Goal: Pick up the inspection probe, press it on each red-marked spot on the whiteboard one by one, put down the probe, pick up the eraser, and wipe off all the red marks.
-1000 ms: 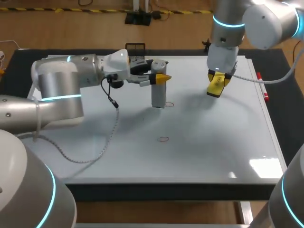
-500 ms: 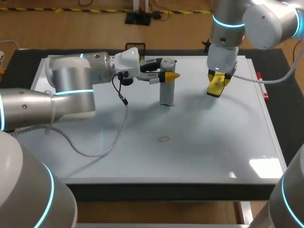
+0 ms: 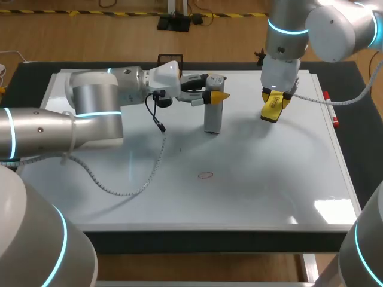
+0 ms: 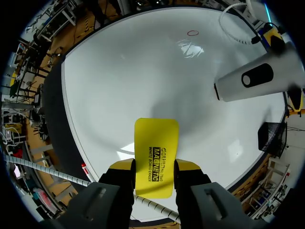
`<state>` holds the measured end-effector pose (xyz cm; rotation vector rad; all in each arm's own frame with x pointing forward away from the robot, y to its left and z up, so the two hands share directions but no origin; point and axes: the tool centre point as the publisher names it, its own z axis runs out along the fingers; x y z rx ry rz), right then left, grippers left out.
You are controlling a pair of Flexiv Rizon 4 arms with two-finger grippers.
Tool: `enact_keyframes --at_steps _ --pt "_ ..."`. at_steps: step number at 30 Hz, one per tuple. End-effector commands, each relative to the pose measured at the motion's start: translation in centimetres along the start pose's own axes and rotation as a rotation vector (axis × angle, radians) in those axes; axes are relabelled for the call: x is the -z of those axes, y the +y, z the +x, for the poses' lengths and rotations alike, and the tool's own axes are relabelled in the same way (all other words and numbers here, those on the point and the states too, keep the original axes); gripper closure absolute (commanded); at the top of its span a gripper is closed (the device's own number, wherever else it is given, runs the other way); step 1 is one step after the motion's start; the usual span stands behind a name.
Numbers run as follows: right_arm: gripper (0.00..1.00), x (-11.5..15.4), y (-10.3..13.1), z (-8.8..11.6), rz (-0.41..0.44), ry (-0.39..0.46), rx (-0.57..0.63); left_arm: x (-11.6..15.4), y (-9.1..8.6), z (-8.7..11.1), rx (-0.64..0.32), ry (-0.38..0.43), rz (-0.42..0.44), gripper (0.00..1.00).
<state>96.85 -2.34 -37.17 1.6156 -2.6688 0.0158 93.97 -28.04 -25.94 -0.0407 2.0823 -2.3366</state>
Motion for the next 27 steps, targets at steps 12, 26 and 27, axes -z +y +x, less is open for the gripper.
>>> enact_keyframes --at_steps 12,26,27 --pt "1.0 0.05 -0.07 0.02 0.001 0.002 0.001 0.04 0.25 0.01 0.003 -0.001 -0.003 1.0" --pt "1.0 0.05 -0.07 0.02 0.001 0.002 0.001 0.07 0.02 0.05 -0.003 -0.008 -0.017 1.0" --pt "1.0 0.05 -0.07 0.02 0.001 0.002 0.001 0.07 -0.05 0.04 -0.002 -0.011 -0.019 1.0"
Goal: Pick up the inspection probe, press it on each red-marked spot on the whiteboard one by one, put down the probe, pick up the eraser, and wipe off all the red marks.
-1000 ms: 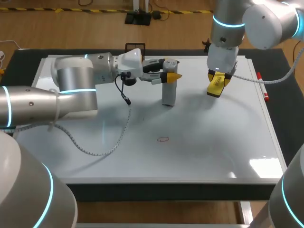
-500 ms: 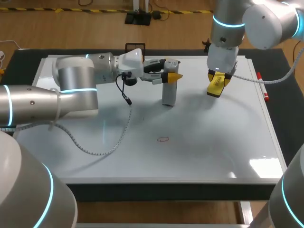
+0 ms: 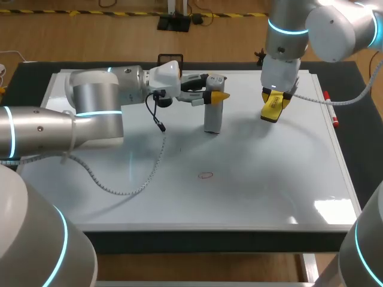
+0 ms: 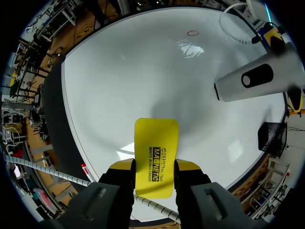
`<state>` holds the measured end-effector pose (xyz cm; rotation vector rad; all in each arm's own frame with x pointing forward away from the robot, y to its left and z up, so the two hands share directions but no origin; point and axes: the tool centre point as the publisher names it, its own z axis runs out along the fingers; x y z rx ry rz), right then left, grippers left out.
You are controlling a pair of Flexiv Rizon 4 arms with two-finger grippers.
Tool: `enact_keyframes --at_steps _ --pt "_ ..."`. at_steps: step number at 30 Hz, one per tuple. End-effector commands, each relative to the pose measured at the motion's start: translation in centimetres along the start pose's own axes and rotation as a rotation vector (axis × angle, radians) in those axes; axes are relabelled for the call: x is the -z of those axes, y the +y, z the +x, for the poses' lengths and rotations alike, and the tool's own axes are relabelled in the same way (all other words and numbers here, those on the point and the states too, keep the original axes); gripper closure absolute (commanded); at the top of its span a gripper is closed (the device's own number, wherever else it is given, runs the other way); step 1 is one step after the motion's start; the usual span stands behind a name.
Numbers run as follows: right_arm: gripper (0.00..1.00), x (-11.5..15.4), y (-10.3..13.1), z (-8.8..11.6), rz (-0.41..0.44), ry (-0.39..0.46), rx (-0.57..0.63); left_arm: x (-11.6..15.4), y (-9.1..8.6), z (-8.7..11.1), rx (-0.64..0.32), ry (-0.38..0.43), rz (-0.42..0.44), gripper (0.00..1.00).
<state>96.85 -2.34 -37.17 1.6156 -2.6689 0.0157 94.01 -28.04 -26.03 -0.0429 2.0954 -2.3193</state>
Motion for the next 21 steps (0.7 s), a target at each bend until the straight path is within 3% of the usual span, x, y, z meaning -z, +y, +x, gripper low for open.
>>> enact_keyframes --at_steps 1,11,21 --pt "1.0 0.1 -0.1 0.0 0.001 0.002 0.001 0.1 -0.3 0.1 0.006 -0.017 -0.017 1.0" --pt "1.0 0.1 -0.1 0.0 0.001 0.002 0.001 1.4 -2.6 0.2 0.011 -0.064 -0.05 1.0" --pt "1.0 0.1 -0.1 0.0 0.001 0.002 0.001 5.1 -5.1 0.4 -0.006 -0.11 -0.035 1.0"
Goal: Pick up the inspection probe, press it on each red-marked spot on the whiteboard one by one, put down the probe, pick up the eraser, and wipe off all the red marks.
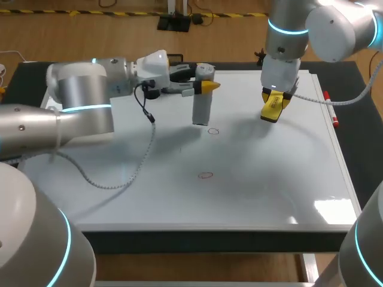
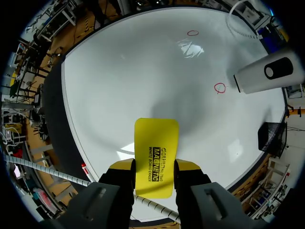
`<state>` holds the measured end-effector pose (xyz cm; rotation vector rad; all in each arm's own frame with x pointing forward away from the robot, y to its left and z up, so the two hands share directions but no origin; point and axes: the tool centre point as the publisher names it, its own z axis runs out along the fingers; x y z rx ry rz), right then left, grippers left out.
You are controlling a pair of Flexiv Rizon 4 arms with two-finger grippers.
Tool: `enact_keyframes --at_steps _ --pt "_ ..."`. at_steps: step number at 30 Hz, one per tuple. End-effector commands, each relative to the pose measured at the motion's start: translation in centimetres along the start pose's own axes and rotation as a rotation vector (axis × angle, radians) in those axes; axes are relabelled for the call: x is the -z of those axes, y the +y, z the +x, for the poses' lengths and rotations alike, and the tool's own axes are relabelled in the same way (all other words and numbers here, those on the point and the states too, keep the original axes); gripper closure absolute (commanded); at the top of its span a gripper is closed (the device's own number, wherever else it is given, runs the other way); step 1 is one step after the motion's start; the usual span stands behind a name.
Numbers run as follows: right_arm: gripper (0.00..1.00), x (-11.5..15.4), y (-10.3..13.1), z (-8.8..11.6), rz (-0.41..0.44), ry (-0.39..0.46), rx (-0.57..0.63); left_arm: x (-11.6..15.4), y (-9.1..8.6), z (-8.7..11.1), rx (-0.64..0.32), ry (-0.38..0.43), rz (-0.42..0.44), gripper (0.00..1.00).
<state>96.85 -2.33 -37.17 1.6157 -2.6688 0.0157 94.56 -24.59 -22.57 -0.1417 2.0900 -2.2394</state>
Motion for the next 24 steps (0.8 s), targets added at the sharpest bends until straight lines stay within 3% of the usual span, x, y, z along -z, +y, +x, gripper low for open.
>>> enact_keyframes --at_steps 1,14,24 --pt "1.0 0.1 -0.1 0.0 0.001 0.002 0.001 2.6 -1.5 0.7 -0.006 -0.027 -0.002 1.0" --pt "1.0 0.1 -0.1 0.0 0.001 0.002 0.001 10.8 -4.0 -0.4 -0.038 -0.125 0.012 1.0" --pt "1.0 0.1 -0.1 0.0 0.001 0.002 0.001 17.5 -4.7 -0.9 -0.054 -0.173 0.013 1.0"
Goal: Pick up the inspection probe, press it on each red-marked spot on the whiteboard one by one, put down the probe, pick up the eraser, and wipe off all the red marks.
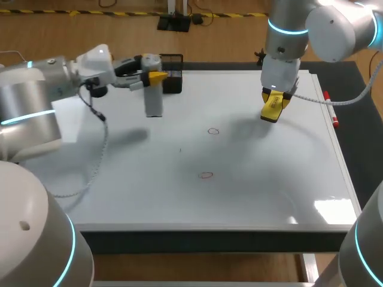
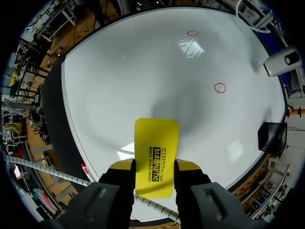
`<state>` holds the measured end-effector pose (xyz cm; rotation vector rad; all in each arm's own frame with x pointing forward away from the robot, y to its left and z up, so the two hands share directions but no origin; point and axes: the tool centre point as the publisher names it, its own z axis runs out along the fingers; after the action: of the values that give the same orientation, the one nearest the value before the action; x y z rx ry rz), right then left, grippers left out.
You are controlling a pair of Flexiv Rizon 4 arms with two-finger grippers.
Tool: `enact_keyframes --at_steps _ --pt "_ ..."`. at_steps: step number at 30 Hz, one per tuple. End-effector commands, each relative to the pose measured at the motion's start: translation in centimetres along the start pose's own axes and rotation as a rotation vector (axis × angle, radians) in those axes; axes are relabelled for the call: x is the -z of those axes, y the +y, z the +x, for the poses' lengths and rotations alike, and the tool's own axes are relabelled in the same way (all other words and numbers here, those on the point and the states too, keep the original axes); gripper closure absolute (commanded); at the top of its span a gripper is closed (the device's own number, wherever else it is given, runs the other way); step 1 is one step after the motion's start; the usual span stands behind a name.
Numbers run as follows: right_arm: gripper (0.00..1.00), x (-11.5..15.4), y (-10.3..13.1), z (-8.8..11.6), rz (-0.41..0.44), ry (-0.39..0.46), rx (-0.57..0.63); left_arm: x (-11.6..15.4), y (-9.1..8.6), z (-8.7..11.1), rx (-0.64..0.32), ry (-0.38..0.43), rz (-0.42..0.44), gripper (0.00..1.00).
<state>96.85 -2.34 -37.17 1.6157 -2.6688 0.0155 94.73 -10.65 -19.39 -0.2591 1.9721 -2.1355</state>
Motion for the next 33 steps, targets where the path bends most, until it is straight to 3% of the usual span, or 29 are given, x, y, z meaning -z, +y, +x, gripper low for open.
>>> enact_keyframes --at_steps 1,12,25,33 --pt "1.0 0.1 -0.1 0.0 0.001 0.002 0.001 4.6 -0.7 0.0 -0.005 -0.013 0.002 1.0" --pt "1.0 0.1 -0.1 0.0 0.001 0.002 0.001 9.2 -0.5 -1.5 -0.01 -0.068 -0.004 1.0" --pt "1.0 0.1 -0.1 0.0 0.001 0.002 0.001 10.9 -0.9 -1.3 -0.039 -0.067 -0.001 1.0" --pt "1.0 0.5 2.5 -3.2 0.029 0.041 0.094 10.9 -0.9 -1.3 -0.039 -0.067 -0.001 1.0"
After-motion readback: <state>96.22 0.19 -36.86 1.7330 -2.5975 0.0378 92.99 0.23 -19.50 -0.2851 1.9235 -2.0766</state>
